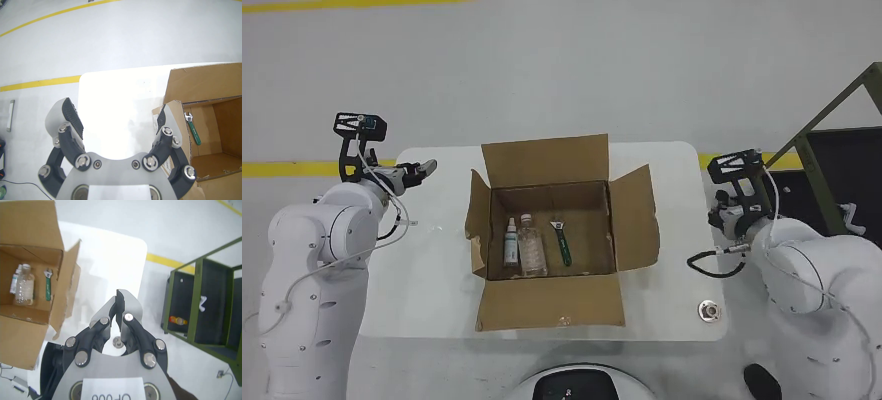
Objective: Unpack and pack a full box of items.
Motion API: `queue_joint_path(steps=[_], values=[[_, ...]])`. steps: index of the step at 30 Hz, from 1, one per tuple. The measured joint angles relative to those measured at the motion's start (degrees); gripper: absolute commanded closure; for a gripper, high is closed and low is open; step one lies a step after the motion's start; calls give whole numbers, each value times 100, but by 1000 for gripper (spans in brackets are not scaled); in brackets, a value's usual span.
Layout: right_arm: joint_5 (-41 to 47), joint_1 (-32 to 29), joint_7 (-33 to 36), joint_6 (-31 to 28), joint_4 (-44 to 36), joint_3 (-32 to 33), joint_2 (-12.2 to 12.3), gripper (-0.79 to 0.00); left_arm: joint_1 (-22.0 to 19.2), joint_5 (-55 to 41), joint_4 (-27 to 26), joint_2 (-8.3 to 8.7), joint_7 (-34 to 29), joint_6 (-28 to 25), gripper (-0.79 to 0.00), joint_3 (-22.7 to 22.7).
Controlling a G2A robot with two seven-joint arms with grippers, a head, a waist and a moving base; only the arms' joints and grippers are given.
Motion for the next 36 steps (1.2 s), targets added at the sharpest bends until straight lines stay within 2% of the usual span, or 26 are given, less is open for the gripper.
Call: queue_joint_path(steps=[8,10,15,17,18,19,35,36], values=[[206,-787,139,-36,847,195,95,0,0,0,0,0,0,0,-785,0],[277,-932,139,-157,1008,146,137,-102,0,0,0,0,0,0,-785,0],[269,-1186,140,-191,1254,25,229,-86,0,0,0,0,0,0,-785,0],[306,-1274,140,-158,1211,5,258,-169,0,0,0,0,0,0,-785,0],[350,-1336,140,-114,1165,-2,274,-360,0,0,0,0,0,0,-785,0],[402,-1375,140,-61,1118,-2,284,-588,0,0,0,0,0,0,-785,0],[497,-1414,140,39,1053,-1,291,-588,0,0,0,0,0,0,-785,0],[497,-1414,140,39,1053,-1,291,-785,0,0,0,0,0,0,-785,0]])
